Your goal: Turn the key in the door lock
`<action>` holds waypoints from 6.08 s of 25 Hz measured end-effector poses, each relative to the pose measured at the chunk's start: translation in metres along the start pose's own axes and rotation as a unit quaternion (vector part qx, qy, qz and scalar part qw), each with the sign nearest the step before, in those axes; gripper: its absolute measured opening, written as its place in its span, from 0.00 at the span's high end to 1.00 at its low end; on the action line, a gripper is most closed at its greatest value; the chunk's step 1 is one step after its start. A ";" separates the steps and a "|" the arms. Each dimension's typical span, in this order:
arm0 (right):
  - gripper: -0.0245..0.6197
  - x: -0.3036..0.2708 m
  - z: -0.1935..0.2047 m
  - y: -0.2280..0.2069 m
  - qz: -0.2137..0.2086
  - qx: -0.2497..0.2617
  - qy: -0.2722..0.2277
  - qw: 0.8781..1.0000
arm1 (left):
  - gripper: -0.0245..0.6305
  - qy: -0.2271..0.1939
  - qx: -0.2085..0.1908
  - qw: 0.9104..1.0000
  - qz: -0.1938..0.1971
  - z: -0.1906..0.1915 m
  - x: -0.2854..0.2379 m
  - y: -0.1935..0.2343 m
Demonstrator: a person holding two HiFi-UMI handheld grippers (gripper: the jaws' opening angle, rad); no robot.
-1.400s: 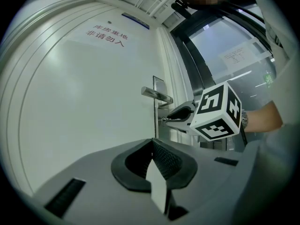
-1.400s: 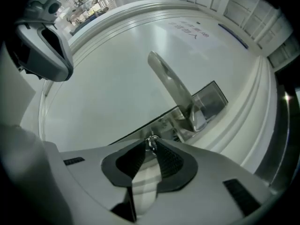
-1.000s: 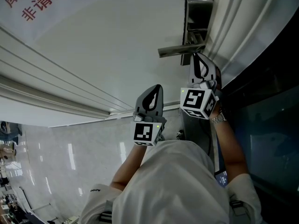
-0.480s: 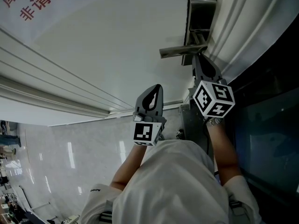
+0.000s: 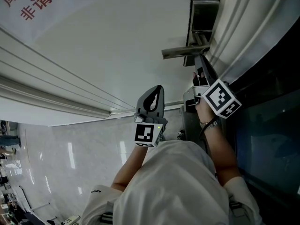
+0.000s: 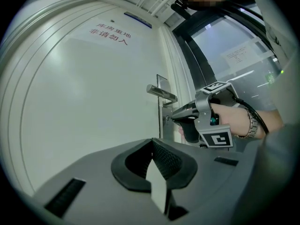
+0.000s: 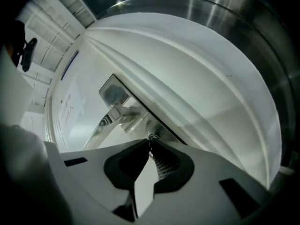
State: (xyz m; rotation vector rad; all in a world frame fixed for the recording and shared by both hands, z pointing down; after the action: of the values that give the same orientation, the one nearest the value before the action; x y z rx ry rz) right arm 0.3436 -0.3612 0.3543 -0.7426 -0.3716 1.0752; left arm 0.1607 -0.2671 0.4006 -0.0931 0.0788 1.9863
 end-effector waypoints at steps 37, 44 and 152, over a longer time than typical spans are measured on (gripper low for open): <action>0.81 0.014 0.012 0.009 0.016 0.180 0.052 0.982 | 0.95 -0.001 -0.001 1.000 0.016 0.000 0.002 -0.001; 0.81 0.018 0.010 0.022 0.113 0.577 0.075 0.806 | 0.95 -0.002 -0.001 1.000 0.021 0.000 0.003 -0.006; 0.96 -0.023 0.264 0.204 -0.341 0.329 0.261 0.841 | 0.95 0.031 0.078 0.922 -0.377 0.036 0.219 0.161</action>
State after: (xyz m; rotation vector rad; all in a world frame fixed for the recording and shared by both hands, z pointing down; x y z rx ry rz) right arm 0.0391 -0.2308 0.3985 -0.2098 0.2121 0.2413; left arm -0.0758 -0.1294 0.4161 -0.0676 0.2091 1.1986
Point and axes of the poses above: the fingertips, and each gripper's own axes: x backward along the fingers, y to its left, z out of its underside, the point moved 6 cm from there along x, backward along the fingers, and after that the axes turned 8 degrees about y, right-handed, at the moved point
